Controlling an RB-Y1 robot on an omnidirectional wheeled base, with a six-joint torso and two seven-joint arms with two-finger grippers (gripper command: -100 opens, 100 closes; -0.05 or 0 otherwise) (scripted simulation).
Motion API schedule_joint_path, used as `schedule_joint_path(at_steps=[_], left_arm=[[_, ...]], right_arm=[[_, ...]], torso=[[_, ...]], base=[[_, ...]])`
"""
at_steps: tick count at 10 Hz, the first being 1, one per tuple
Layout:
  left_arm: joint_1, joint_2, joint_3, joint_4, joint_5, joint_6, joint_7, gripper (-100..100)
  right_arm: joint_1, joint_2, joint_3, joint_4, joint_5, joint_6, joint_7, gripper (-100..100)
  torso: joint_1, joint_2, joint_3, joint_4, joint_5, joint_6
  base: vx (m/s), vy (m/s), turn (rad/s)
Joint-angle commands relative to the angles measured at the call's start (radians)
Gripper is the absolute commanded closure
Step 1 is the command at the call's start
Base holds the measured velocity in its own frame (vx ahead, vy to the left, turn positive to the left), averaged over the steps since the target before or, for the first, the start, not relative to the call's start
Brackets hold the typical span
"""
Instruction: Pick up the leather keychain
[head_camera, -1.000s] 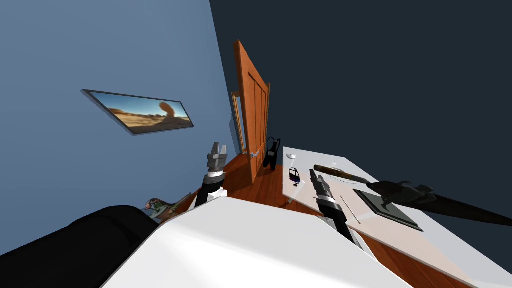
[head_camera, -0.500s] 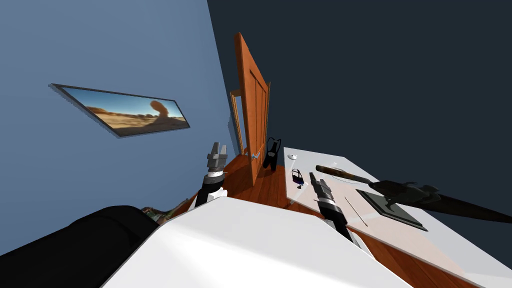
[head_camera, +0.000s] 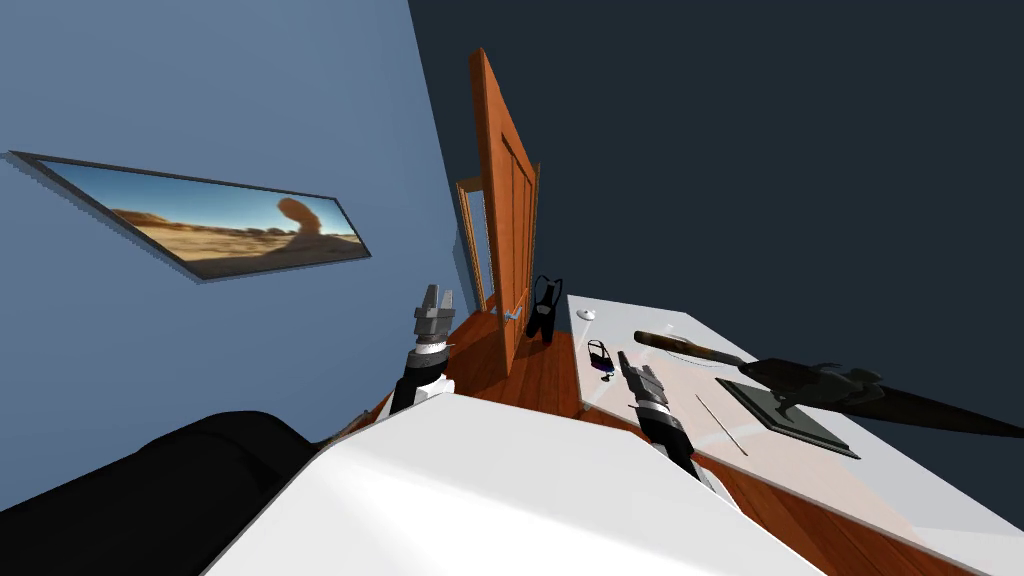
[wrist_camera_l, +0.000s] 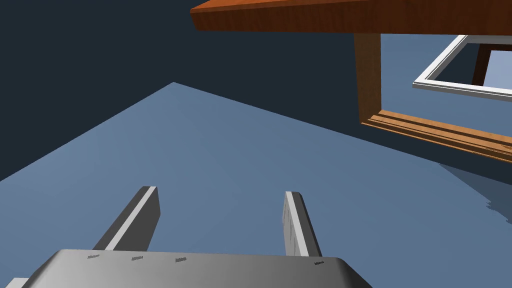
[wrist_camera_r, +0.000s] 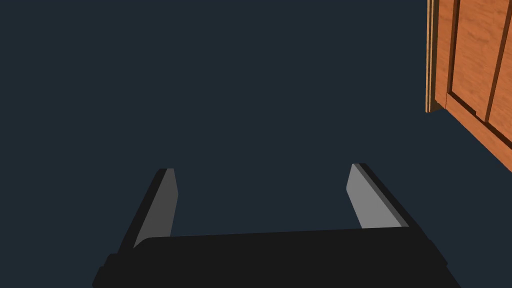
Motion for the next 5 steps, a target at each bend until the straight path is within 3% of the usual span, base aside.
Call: schedule_joint_path(at_steps=[1,2,5], left_arm=[[0.0,0.0,0.0,0.0,0.0,0.0,0.0,0],[0.0,0.0,0.0,0.0,0.0,0.0,0.0,0],[0.0,0.0,0.0,0.0,0.0,0.0,0.0,0]], right_arm=[[-0.01,0.002,-0.007,0.041,0.009,-0.005,0.021,-100],[-0.027,0.003,-0.021,0.071,0.025,-0.008,0.053,-100],[-0.044,0.003,-0.034,0.144,0.041,-0.012,0.085,-100]], torso=[[0.0,0.0,0.0,0.0,0.0,0.0],[0.0,0.001,0.0,0.0,0.0,0.0],[0.0,0.002,0.001,0.0,0.0,0.0]], base=[[0.065,0.077,-0.04],[0.06,0.084,-0.087],[0.044,0.07,-0.052]])
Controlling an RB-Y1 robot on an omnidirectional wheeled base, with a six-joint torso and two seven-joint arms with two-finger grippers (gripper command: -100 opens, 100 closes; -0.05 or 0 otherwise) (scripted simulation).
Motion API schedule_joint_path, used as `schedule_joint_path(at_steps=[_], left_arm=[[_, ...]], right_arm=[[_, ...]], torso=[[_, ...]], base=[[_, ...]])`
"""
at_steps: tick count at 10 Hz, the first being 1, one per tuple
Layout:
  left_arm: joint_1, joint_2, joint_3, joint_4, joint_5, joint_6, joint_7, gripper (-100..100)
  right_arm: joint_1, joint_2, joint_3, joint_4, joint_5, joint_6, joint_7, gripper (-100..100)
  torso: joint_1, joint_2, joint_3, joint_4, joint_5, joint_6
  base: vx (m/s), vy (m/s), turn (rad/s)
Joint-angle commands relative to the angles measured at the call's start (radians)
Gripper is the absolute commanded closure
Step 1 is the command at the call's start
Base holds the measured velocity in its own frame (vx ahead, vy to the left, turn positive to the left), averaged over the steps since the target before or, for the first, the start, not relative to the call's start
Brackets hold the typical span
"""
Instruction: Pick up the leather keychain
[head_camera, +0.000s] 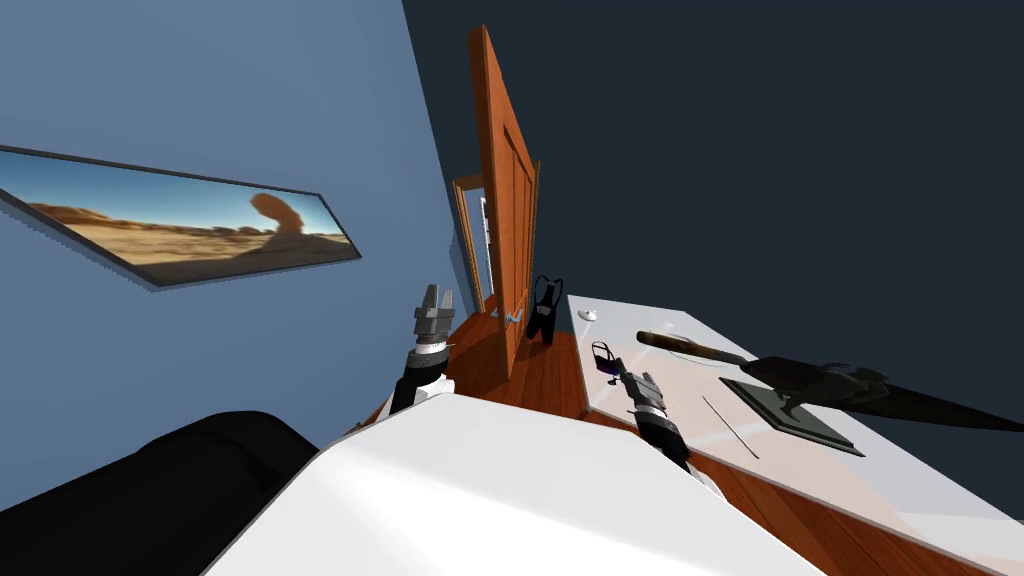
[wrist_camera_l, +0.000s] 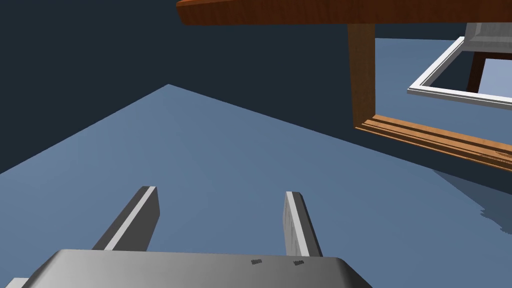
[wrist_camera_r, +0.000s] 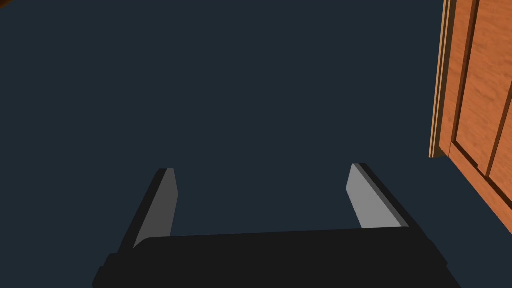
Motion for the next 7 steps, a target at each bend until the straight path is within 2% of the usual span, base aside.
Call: schedule_joint_path(at_steps=[1,2,4,5,6,7], left_arm=[[0.0,0.0,0.0,0.0,0.0,0.0,0.0,0],[0.0,0.0,0.0,0.0,0.0,0.0,0.0,0],[0.0,0.0,0.0,0.0,0.0,0.0,0.0,0],[0.0,0.0,0.0,0.0,0.0,0.0,0.0,0],[0.0,0.0,0.0,0.0,0.0,0.0,0.0,0],[0.0,0.0,0.0,0.0,0.0,0.0,0.0,0]], right_arm=[[-0.018,-0.001,-0.014,0.05,0.018,-0.002,0.033,-100],[-0.018,-0.001,-0.014,0.062,0.018,-0.002,0.033,-100],[-0.053,-0.001,-0.037,0.14,0.049,-0.007,0.09,-100],[-0.053,-0.001,-0.037,0.161,0.049,-0.007,0.09,-100],[-0.07,-0.002,-0.047,0.201,0.065,-0.009,0.117,-100],[-0.07,-0.002,-0.047,0.209,0.065,-0.009,0.117,-100]], torso=[[0.0,0.0,0.0,0.0,0.0,0.0],[0.0,0.0,0.0,0.0,0.0,0.0],[0.0,-0.001,0.0,0.0,0.0,0.0],[0.001,-0.002,-0.001,0.0,0.0,0.0],[0.0,-0.001,-0.001,0.0,0.0,0.0],[-0.001,-0.001,-0.001,0.0,0.0,0.0]], base=[[0.048,0.063,-0.095],[0.047,0.049,-0.039],[0.067,0.074,-0.09],[0.058,0.06,-0.042],[0.054,0.045,-0.067],[0.041,0.033,-0.037]])
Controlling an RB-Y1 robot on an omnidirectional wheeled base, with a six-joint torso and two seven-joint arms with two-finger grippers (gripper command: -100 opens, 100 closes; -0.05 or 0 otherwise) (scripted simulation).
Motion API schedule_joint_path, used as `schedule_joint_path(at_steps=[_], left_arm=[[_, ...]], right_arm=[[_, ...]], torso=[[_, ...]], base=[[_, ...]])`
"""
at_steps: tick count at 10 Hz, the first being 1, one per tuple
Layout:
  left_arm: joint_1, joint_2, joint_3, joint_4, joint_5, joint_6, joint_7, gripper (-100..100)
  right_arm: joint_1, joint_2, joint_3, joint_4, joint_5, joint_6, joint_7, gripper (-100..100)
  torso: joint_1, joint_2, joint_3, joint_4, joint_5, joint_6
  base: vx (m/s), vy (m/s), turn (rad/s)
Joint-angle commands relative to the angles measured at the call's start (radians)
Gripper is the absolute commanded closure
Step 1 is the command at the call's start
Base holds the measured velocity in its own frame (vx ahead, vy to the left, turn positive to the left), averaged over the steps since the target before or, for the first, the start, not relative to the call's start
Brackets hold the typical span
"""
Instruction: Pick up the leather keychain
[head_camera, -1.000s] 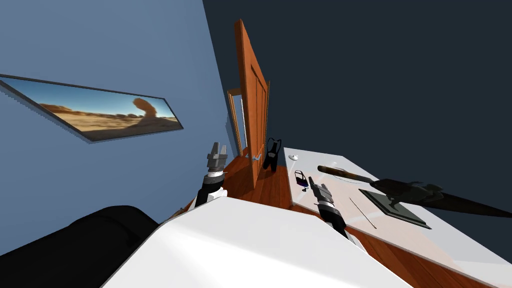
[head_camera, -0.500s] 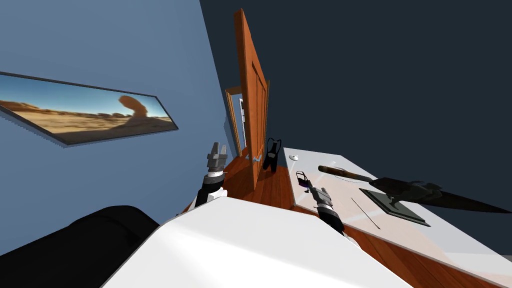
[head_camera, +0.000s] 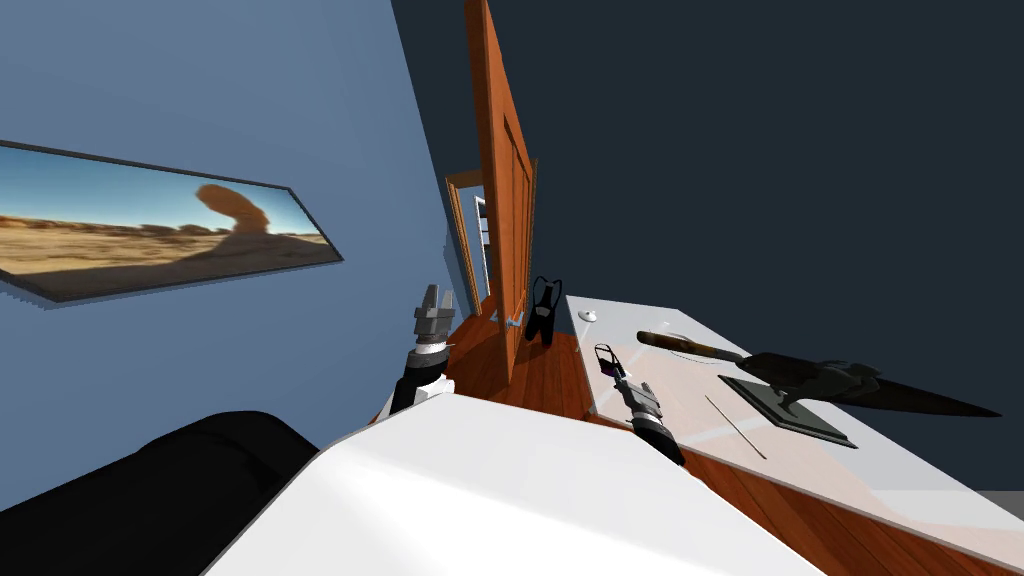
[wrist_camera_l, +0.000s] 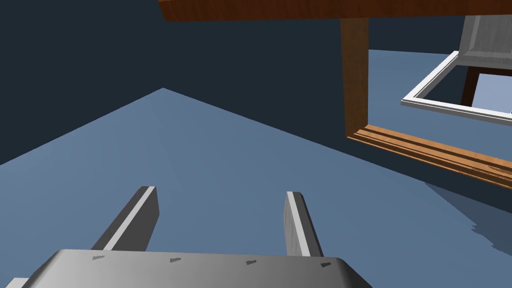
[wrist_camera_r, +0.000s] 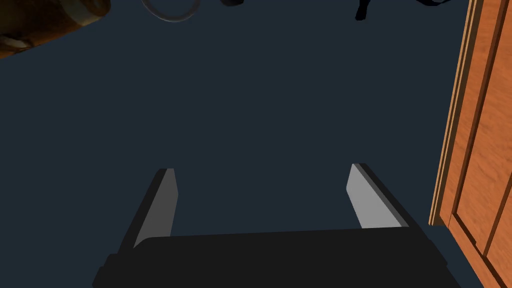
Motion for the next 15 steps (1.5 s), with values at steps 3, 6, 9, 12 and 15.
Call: schedule_joint_path(at_steps=[3,6,9,12,15], left_arm=[[0.0,0.0,0.0,0.0,0.0,0.0,0.0,0],[0.0,0.0,0.0,0.0,0.0,0.0,0.0,0],[0.0,0.0,0.0,0.0,0.0,0.0,0.0,0],[0.0,0.0,0.0,0.0,0.0,0.0,0.0,0],[0.0,0.0,0.0,0.0,0.0,0.0,0.0,0]], right_arm=[[-0.05,-0.003,-0.026,0.121,0.045,0.002,0.073,-100],[-0.066,-0.004,-0.033,0.18,0.058,0.001,0.094,-100],[-0.096,-0.005,-0.045,0.255,0.082,0.002,0.13,-100],[-0.122,-0.006,-0.054,0.319,0.103,0.002,0.159,-100],[-0.144,-0.004,-0.061,0.37,0.119,0.003,0.182,-100]], torso=[[0.0,-0.001,-0.001,0.0,0.0,0.0],[-0.001,-0.001,0.0,0.0,0.0,0.0],[-0.003,0.0,0.0,0.0,-0.001,0.0],[-0.003,0.001,0.0,0.0,-0.001,0.0],[-0.004,0.001,0.001,0.0,-0.001,0.0]], base=[[0.066,0.041,-0.094],[0.047,0.026,-0.04],[0.044,-0.001,-0.057],[0.035,-0.004,-0.04],[0.033,-0.019,-0.045]])
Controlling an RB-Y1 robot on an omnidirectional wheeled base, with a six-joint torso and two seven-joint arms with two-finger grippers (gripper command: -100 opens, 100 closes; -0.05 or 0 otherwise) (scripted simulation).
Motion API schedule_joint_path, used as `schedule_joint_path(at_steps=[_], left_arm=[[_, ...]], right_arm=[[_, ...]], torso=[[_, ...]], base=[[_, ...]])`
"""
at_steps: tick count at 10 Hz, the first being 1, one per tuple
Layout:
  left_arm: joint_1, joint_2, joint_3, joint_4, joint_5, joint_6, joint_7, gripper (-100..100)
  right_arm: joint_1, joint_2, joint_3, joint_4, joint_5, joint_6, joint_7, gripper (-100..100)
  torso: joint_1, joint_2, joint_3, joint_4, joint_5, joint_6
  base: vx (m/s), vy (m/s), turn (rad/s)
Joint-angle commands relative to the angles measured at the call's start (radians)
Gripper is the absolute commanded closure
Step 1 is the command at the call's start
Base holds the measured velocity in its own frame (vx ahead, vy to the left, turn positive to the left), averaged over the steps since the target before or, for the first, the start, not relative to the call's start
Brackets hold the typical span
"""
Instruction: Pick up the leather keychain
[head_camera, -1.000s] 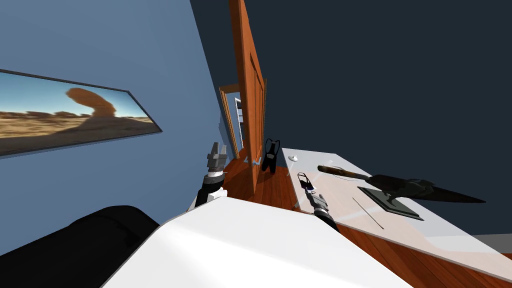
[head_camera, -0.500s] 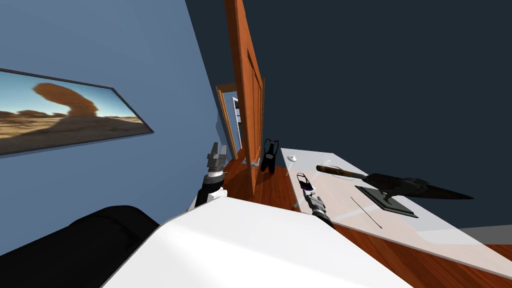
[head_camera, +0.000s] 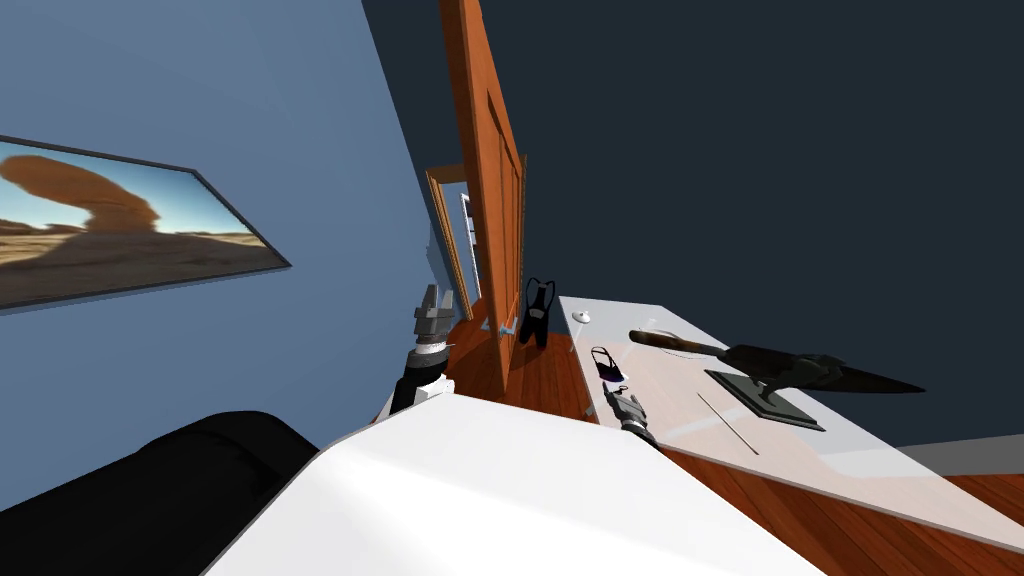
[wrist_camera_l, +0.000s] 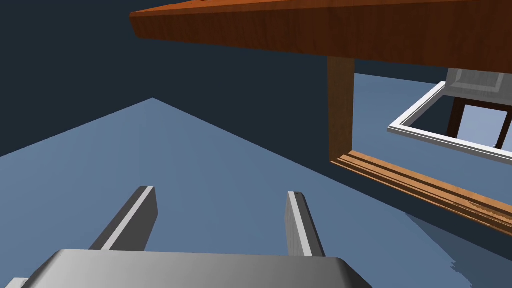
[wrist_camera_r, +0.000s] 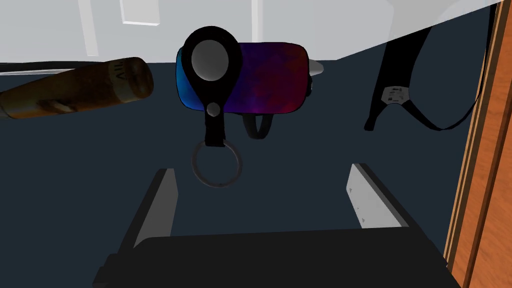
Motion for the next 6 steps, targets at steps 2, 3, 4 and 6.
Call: schedule_joint_path(at_steps=[2,3,4,6], left_arm=[[0.0,0.0,0.0,0.0,0.0,0.0,0.0,0],[0.0,0.0,0.0,0.0,0.0,0.0,0.0,0],[0.0,0.0,0.0,0.0,0.0,0.0,0.0,0],[0.0,0.0,0.0,0.0,0.0,0.0,0.0,0]], right_arm=[[-0.028,0.005,-0.006,0.059,0.021,0.006,0.028,-100],[-0.028,0.005,-0.006,0.059,0.021,0.006,0.028,-100],[-0.028,0.004,-0.006,0.056,0.019,0.008,0.026,-100],[-0.011,0.016,0.029,0.033,0.012,0.011,0.043,-100]], torso=[[-0.001,0.0,0.0,0.0,0.0,0.0],[-0.003,-0.001,-0.001,0.0,-0.001,0.0],[-0.003,0.0,0.0,0.0,-0.001,0.0],[0.001,0.002,0.001,0.0,0.0,0.0]], base=[[0.052,-0.062,-0.068],[0.033,-0.072,-0.022],[0.008,-0.026,0.005],[0.025,-0.022,-0.101]])
